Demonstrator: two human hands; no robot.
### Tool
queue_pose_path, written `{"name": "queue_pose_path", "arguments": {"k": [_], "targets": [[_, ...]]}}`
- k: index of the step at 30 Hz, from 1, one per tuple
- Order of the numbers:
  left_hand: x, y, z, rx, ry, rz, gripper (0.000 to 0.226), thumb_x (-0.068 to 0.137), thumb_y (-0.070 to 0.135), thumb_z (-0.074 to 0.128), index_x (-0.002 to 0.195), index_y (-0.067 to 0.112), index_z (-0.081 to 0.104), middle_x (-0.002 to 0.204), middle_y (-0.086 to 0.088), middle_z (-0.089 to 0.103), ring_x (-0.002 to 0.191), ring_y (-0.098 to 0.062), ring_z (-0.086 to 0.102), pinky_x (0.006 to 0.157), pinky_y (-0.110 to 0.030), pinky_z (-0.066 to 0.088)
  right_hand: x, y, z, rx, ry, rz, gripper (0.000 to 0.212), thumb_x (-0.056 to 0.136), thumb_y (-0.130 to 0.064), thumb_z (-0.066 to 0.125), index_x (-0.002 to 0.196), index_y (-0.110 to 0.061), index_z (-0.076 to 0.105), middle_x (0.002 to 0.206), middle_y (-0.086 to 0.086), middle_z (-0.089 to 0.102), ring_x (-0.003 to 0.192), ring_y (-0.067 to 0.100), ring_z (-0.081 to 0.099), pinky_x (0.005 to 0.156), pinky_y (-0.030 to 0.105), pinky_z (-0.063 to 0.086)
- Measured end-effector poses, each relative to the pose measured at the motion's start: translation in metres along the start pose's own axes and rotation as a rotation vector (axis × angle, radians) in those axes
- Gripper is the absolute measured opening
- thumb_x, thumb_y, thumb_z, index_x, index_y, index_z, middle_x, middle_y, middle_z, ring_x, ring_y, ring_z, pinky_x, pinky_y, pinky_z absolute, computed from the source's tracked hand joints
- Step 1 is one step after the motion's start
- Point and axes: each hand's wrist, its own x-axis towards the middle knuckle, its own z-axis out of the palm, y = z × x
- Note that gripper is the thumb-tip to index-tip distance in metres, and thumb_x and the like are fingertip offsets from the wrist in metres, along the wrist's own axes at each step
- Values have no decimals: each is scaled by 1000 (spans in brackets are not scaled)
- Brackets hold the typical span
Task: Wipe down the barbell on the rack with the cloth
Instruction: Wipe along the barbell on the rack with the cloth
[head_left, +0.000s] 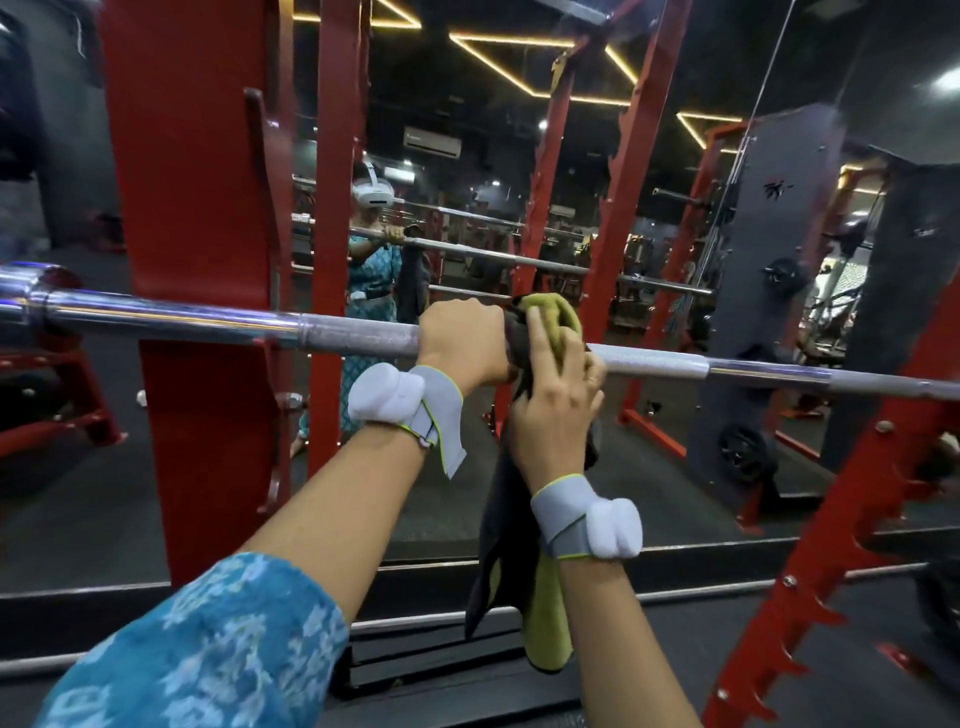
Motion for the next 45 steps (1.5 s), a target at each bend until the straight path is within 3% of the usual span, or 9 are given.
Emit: {"name": "queue_pose_path", "arguments": {"k": [3,9,16,23,27,31,37,42,45], "targets": [[-2,1,1,0,10,-3,26,79,36,58,97,17,61,98,-4,66,91,-27,64,64,-28,37,-10,18,1,-22,30,-56,61,74,-8,44,133,-25,53,131,10,50,103,28,36,78,47,46],[-2,2,2,10,-14,-36,34,76,42,61,99,17,61,86,-3,60,85,-27,63,63,-29,38,18,43,-18,25,8,305,67,79,4,46,137,-29,48,146,5,34,113,34,32,96,43,30],[-3,4,3,10,26,-37,25,76,39,60,91,19,59,77,-2,52,83,-26,63,64,-29,38,-10,31,-7,55,28,1,65,71,-10,30,127,-22,60,131,16,52,98,25,32,83,46,44],[-5,4,1,-2,32,-60,25,76,42,60,82,21,47,74,-1,48,73,-25,56,63,-28,39,10,42,-22,70,-8,305,66,78,7,46,135,-27,52,146,7,34,114,34,32,98,43,31],[-7,4,0,-2,41,-72,23,76,39,60,81,20,48,74,-1,48,70,-25,50,63,-28,38,1,24,-16,72,-10,149,64,76,-2,37,133,-26,54,140,11,40,107,33,34,87,47,37],[-10,5,0,18,56,-50,20,76,36,60,88,20,57,83,-4,59,85,-28,62,65,-29,37,-13,40,-12,108,24,60,65,71,0,38,128,-22,59,134,14,49,101,29,35,88,44,40],[-13,16,1,69,34,-31,31,82,27,61,110,15,57,109,-9,63,102,-29,58,82,-33,41,14,56,-24,101,26,334,65,77,8,46,133,-25,53,145,6,35,114,34,33,96,40,30],[-11,58,14,60,121,65,36,82,20,55,116,13,45,114,-10,56,105,-28,53,87,-39,38,-3,51,-15,129,35,116,61,73,-7,35,126,-21,61,135,14,48,102,29,35,90,40,35],[-4,81,19,59,150,125,29,87,17,47,115,12,44,115,-9,54,104,-27,53,88,-40,36,-3,69,-19,169,51,162,59,73,-3,39,125,-18,62,131,15,50,99,36,42,91,33,30]]}}
